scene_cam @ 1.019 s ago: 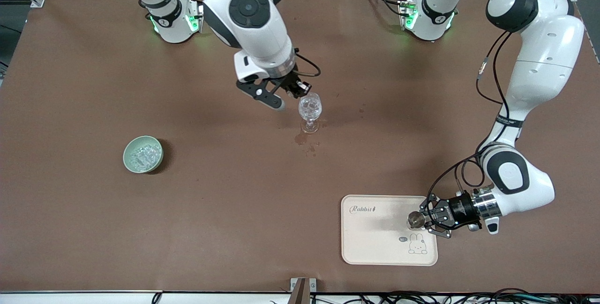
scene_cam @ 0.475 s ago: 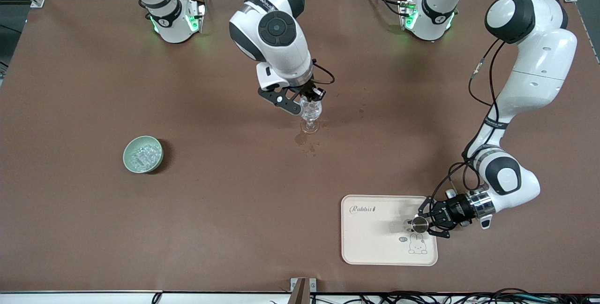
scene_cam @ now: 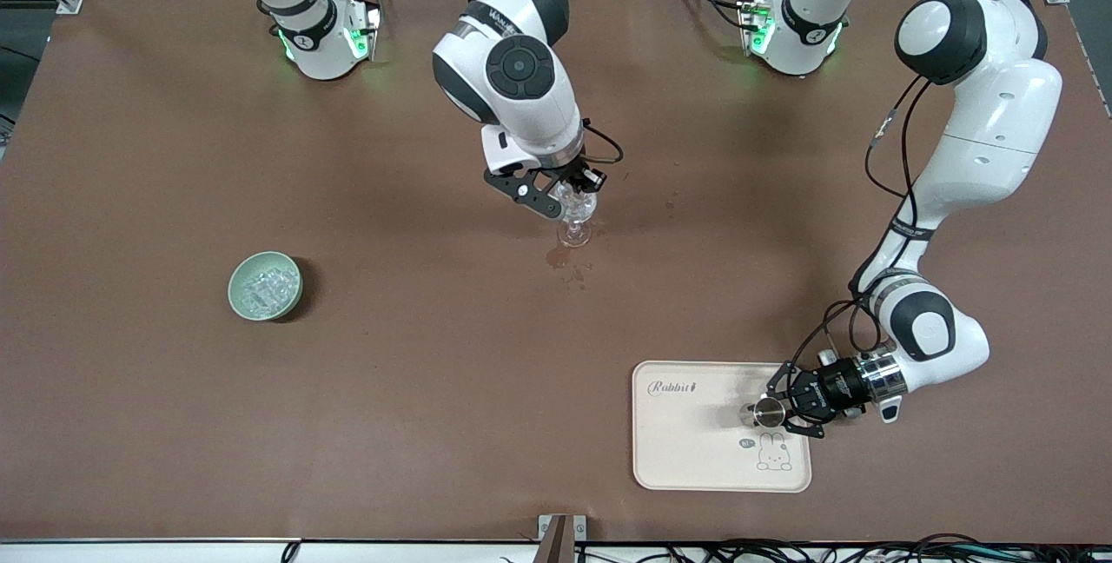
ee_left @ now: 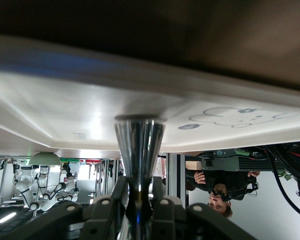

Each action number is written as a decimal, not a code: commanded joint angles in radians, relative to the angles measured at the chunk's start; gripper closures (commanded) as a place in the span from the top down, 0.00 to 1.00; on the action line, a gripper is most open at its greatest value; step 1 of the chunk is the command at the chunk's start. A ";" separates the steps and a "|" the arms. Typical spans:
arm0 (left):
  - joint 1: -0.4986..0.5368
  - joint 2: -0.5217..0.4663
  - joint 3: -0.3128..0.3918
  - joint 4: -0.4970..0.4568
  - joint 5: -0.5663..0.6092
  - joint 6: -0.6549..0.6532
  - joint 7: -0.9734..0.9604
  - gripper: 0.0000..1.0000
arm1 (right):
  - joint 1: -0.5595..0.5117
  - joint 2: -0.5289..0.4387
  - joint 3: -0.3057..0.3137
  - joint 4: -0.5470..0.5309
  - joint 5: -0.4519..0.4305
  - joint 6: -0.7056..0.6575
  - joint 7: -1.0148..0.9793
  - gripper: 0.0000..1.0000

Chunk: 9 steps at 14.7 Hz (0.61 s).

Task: Pour wine and add ice with both arms
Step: 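Set the jigger on the tray while the right gripper holds ice above the glass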

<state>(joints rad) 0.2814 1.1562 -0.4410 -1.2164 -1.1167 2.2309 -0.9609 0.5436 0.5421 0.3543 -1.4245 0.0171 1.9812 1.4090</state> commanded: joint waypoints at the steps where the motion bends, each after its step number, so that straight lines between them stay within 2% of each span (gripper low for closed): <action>1: 0.006 0.005 -0.007 0.008 -0.023 -0.010 0.024 0.49 | 0.013 0.006 0.000 0.010 0.001 0.004 0.024 0.01; 2: 0.004 0.003 -0.007 0.008 -0.022 -0.011 0.025 0.66 | 0.022 0.009 0.000 0.009 0.001 0.004 0.024 0.01; 3: -0.001 0.000 -0.005 0.008 -0.018 -0.011 0.030 1.00 | 0.027 0.010 0.000 0.007 0.001 0.004 0.024 0.01; 5: 0.001 -0.007 -0.005 0.008 0.000 -0.011 0.031 1.00 | 0.035 0.010 0.000 0.003 0.001 -0.004 0.024 0.01; 6: 0.008 -0.021 -0.005 0.008 0.050 -0.011 0.040 1.00 | 0.038 0.012 0.000 0.001 0.001 -0.005 0.024 0.01; 9: 0.041 -0.082 -0.011 0.006 0.312 -0.014 0.041 1.00 | 0.038 0.013 0.000 0.003 0.000 -0.005 0.021 0.02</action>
<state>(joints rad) 0.2918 1.1365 -0.4442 -1.1958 -0.9331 2.2286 -0.9224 0.5805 0.5566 0.3549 -1.4249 0.0173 1.9793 1.4125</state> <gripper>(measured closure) 0.009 0.771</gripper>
